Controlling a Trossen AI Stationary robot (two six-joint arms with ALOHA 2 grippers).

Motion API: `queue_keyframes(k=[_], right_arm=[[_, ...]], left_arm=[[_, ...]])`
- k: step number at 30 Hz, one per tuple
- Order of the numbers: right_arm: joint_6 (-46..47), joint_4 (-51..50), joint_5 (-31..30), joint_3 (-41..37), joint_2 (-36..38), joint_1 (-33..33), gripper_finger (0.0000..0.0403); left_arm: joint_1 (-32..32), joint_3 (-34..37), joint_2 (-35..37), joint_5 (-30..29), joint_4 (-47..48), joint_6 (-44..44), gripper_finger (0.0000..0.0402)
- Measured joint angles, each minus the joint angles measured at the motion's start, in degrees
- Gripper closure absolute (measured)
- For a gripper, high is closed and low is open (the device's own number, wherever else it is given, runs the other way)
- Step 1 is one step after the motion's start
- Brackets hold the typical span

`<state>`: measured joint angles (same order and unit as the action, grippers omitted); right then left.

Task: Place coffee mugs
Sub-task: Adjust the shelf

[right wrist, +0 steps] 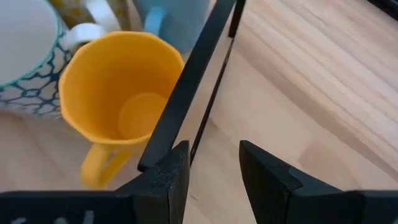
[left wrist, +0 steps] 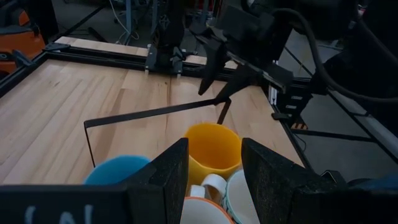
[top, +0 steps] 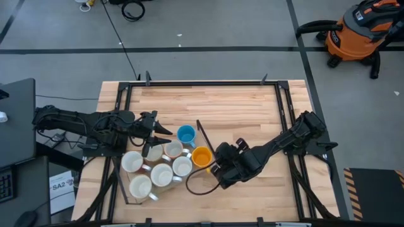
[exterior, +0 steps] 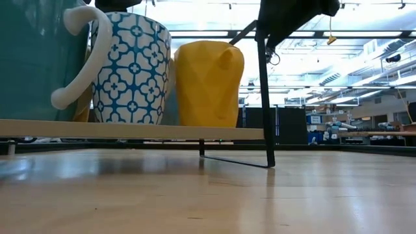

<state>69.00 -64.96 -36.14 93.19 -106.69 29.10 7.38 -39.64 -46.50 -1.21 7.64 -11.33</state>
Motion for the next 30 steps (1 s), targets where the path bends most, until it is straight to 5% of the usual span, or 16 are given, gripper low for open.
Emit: queue_keyframes(k=[10, 30], right_arm=[[-2.2, 1.8, 8.0, 0.0, 0.0, 1.7, 0.0256], [-4.7, 2.8, 4.0, 0.0, 0.0, 3.7, 0.0256]], left_arm=[[0.0, 0.0, 0.0, 0.0, 0.0, 0.0, 0.0246], [0.0, 0.0, 0.0, 0.0, 0.2, 0.0, 0.0246]])
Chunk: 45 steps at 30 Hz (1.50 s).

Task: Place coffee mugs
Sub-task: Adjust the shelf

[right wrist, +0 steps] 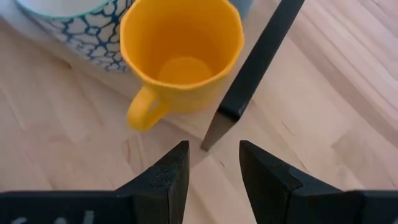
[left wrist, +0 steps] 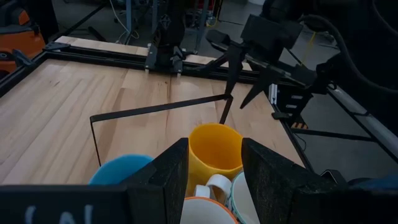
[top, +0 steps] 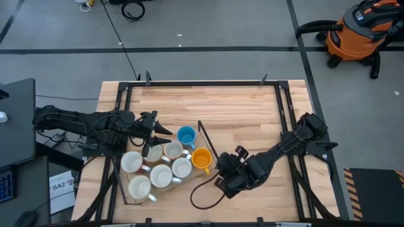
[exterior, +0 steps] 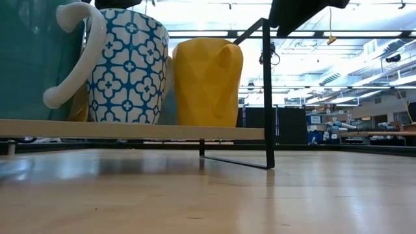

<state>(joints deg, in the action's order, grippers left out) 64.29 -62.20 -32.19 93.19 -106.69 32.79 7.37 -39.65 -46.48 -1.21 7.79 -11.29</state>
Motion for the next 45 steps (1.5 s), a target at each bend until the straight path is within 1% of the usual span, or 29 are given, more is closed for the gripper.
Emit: queue_keyframes(k=[8, 13, 16, 19, 22, 25, 26, 28, 32, 37, 45], right_arm=[[-0.4, 1.8, -0.2, 0.0, 0.0, -2.5, 0.0256], [-5.4, 5.3, 0.1, 0.0, 0.0, -3.8, 0.0256], [-7.7, 7.1, 1.6, 0.0, 0.0, -4.5, 0.0259], [-7.8, 7.1, 3.0, 0.0, 0.0, -4.9, 0.0279], [-7.3, 6.9, 3.2, 0.0, 0.0, -4.9, 0.0313], [-5.2, 7.4, 5.0, 0.0, 0.0, -4.8, 0.0347], [-4.2, 7.4, 5.7, 0.0, 0.0, -4.8, 0.0348], [-2.8, 7.3, 6.8, 0.0, 0.0, -4.7, 0.0348], [-0.5, 7.4, 7.0, 0.0, 0.0, -3.5, 0.0349], [3.1, 8.5, 8.5, 0.0, 0.0, -0.9, 0.0338], [8.5, 15.6, 11.5, -0.1, -0.2, 3.8, 0.0346]], left_arm=[[0.0, 0.0, 0.0, 0.0, 0.0, 0.0, 0.0246], [0.0, 0.0, 0.0, 0.0, 0.0, 0.0, 0.0246], [0.0, 0.0, 0.0, 0.0, 0.0, 0.0, 0.0246], [0.0, 0.0, 0.0, 0.0, 0.0, 0.0, 0.0246], [0.0, 0.0, 0.0, 0.0, 0.0, 0.0, 0.0246], [0.0, 0.0, 0.0, 0.0, 0.0, 0.0, 0.0246], [0.0, 0.0, 0.0, 0.0, 0.0, 0.0, 0.0246], [0.0, 0.0, 0.0, 0.0, 0.0, 0.0, 0.0246], [0.0, 0.0, 0.0, 0.0, 0.0, 0.0, 0.0246], [0.0, 0.0, 0.0, 0.0, 0.0, 0.0, 0.0246], [0.0, 0.0, 0.0, 0.0, 0.0, -0.1, 0.0246]])
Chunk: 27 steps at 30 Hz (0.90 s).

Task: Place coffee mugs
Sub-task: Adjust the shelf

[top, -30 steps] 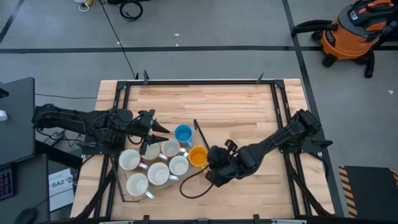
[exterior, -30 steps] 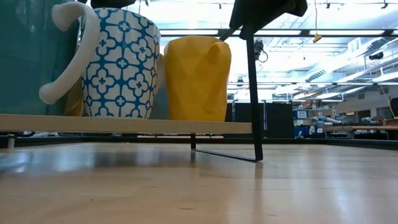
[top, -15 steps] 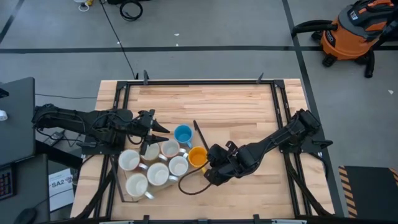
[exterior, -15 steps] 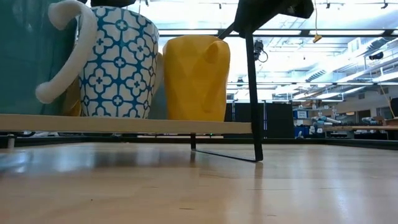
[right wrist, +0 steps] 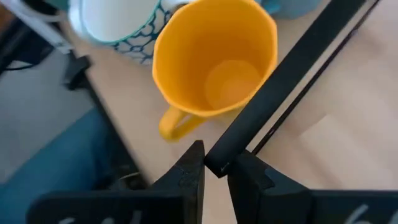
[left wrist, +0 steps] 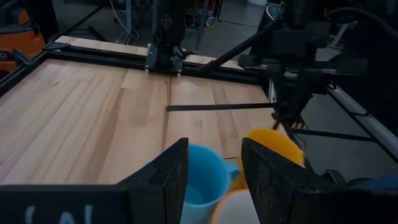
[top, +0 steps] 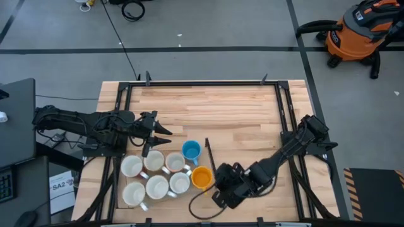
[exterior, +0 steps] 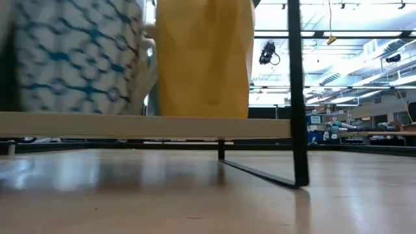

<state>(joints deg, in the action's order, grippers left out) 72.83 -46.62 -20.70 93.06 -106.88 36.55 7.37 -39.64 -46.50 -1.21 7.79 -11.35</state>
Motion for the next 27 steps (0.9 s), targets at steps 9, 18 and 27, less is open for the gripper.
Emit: queue_keyframes(k=[9, 18, 27], right_arm=[[8.6, 5.9, 3.5, -0.1, -0.1, 4.7, 0.0337], [10.4, 6.0, 4.2, -0.1, -0.1, 5.8, 0.0328], [17.3, 11.0, 5.5, -2.3, 0.2, 5.8, 0.0326]], left_arm=[[0.0, 0.0, 0.0, 0.0, 0.0, 0.0, 0.0246], [0.0, 0.0, 0.0, 0.0, 0.0, 0.0, 0.0246], [0.0, 0.0, 0.0, 0.0, 0.0, 0.0, 0.0246]])
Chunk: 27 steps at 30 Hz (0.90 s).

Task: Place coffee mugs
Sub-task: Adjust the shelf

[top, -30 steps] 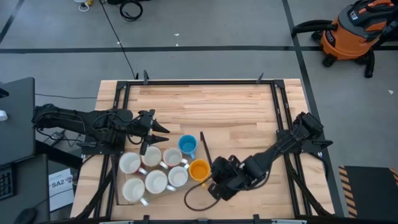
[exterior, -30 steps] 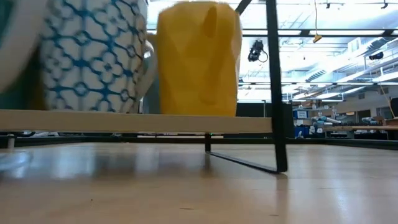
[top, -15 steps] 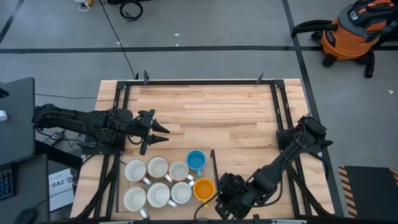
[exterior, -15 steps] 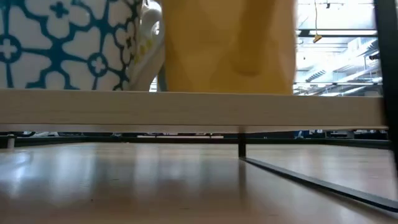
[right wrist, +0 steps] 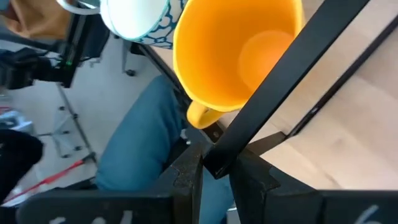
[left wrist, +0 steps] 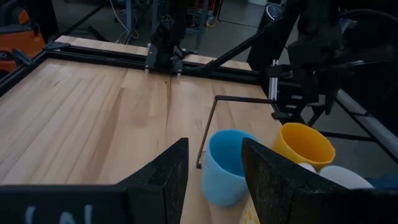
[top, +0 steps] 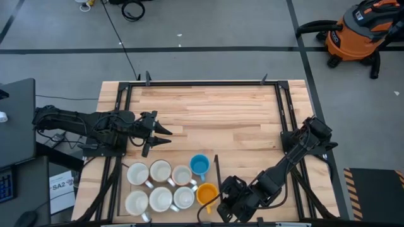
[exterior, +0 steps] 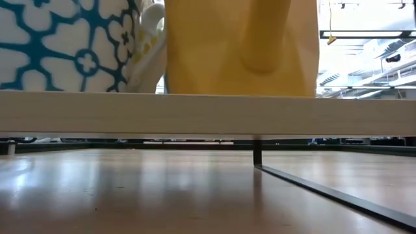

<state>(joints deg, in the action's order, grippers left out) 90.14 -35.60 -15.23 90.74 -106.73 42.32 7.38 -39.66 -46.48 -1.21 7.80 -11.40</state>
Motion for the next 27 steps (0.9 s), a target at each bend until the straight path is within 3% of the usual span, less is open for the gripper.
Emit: queue_keyframes(k=[4, 18, 27], right_arm=[[0.1, 4.2, 1.5, -1.5, 0.1, 0.0, 0.0326], [-1.8, 4.5, 1.8, -1.7, 0.1, 0.0, 0.0323], [-1.8, 4.8, 2.0, -1.7, 0.1, -0.1, 0.0273]], left_arm=[[0.0, 0.0, 0.0, 0.0, 0.1, 0.0, 0.0246], [0.0, 0.0, 0.0, 0.0, 0.2, 0.0, 0.0246], [0.0, 0.0, 0.0, 0.0, 0.2, 0.0, 0.0246]])
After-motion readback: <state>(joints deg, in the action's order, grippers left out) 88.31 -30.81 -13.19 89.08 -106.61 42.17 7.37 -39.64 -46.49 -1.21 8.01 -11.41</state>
